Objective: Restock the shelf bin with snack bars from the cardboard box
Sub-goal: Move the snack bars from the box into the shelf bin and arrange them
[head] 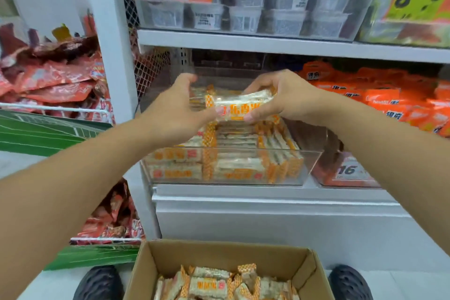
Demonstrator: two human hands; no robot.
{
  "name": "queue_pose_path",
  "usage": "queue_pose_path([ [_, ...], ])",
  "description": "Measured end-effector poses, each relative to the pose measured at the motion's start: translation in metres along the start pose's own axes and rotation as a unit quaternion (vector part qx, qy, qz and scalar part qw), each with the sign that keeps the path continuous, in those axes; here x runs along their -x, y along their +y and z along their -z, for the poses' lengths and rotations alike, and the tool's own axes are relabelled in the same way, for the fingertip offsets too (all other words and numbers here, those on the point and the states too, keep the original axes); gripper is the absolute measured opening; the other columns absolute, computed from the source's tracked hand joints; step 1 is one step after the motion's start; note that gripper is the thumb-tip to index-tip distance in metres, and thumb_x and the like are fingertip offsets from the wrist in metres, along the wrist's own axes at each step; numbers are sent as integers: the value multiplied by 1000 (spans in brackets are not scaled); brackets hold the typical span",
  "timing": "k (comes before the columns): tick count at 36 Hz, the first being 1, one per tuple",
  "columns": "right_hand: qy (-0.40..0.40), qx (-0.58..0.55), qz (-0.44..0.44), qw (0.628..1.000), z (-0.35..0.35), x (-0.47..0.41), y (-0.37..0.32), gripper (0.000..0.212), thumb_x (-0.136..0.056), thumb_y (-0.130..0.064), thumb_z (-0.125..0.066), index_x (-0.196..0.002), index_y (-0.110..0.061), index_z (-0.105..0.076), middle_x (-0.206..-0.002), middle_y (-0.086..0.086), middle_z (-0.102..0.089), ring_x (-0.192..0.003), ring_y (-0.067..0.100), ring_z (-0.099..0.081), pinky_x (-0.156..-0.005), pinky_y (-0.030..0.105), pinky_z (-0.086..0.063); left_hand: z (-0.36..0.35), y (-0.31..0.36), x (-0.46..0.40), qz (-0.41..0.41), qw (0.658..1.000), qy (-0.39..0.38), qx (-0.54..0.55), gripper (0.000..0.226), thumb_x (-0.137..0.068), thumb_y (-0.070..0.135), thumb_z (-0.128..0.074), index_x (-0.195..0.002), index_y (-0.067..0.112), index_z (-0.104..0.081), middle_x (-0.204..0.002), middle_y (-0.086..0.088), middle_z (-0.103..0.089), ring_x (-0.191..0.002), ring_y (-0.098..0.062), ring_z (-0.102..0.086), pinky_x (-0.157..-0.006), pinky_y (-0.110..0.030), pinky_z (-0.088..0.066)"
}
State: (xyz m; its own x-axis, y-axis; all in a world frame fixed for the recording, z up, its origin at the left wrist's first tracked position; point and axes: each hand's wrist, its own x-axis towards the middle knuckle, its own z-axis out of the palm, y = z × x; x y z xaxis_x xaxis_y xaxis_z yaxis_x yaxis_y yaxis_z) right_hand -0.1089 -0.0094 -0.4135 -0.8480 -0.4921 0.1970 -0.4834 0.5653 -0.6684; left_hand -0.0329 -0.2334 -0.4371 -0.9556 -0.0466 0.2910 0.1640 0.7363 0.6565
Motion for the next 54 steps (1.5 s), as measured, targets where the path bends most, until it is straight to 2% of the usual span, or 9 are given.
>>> queue_pose_path([
  [4, 68, 106, -66, 990, 4, -46, 32, 50, -58, -38, -95, -101, -26, -74, -105, -13, -68, -102, 9, -63, -79, 21, -46, -8, -40, -16, -73, 967, -54, -238, 57, -97, 46, -46, -140, 9, -39, -132, -18, -53, -124, -36, -50, -101, -43, -42],
  [12, 7, 163, -59, 985, -31, -81, 56, 55, -67, -21, -92, -116, -27, -67, -133, -6, -59, -88, -1, -63, -63, 10, -40, -22, -58, -36, 6, 961, -143, -236, 74, -96, 63, -28, -153, 17, -30, -160, -9, -27, -148, -23, -24, -120, -37, -22],
  [15, -32, 166, -94, 981, -33, -85, 50, 69, -74, -22, -88, -136, -28, -58, -153, -4, -41, -116, 16, -58, -88, 12, -41, -25, -59, -37, 6, 966, -134, -222, 70, -97, 57, -33, -156, 20, -24, -165, -3, -14, -151, -19, -13, -123, -35, -14],
  [19, -104, 275, -130, 947, -31, -87, 43, 101, -81, -44, -79, -159, -32, -15, -165, 4, -19, -140, 32, -41, -110, 42, -43, -26, -60, -40, 4, 968, -129, -216, 72, -96, 62, -30, -155, 21, -26, -165, -2, -16, -151, -20, -15, -122, -40, -17],
  [26, -126, 306, -222, 917, -46, -81, 49, 136, -62, -97, -43, -158, -20, 15, -161, 4, 32, -150, 37, 19, -121, 52, -4, -26, -56, -38, 11, 966, -132, -221, 70, -97, 59, -31, -156, 22, -24, -165, -3, -14, -151, -21, -13, -123, -39, -15],
  [32, -42, 190, -230, 954, -56, -88, 52, 140, -59, -92, -60, -159, -23, 9, -163, 4, 27, -153, 36, 6, -122, 51, -15, -25, -53, -36, 17, 967, -133, -219, 69, -98, 58, -32, -156, 22, -25, -165, -2, -15, -151, -20, -14, -123, -37, -14],
  [35, 34, 2, -250, 968, -59, -91, 52, 133, -61, -77, -76, -160, -18, -11, -165, 9, -17, -146, 30, -29, -113, 42, -35, -25, -53, -35, 22, 967, -135, -216, 69, -97, 59, -32, -156, 23, -24, -165, -1, -13, -152, -19, -12, -123, -37, -14],
  [41, 3, -223, -273, 936, -53, -100, 40, 80, -94, -72, -39, -158, -27, -22, -163, 0, -26, -150, 28, -22, -119, 53, -15, -26, -50, -35, 39, 958, -162, -233, 68, -99, 58, -25, -158, 26, -14, -166, 2, -1, -153, -16, 1, -123, -36, -4],
  [54, 68, -94, -262, 958, -56, -103, 46, 81, -99, -67, -29, -152, -6, -35, -156, 14, -38, -143, 31, -36, -115, 40, -28, -26, -50, -34, 37, 961, -165, -217, 65, -101, 57, -25, -158, 29, -12, -166, 6, 3, -152, -13, 6, -123, -34, 2],
])
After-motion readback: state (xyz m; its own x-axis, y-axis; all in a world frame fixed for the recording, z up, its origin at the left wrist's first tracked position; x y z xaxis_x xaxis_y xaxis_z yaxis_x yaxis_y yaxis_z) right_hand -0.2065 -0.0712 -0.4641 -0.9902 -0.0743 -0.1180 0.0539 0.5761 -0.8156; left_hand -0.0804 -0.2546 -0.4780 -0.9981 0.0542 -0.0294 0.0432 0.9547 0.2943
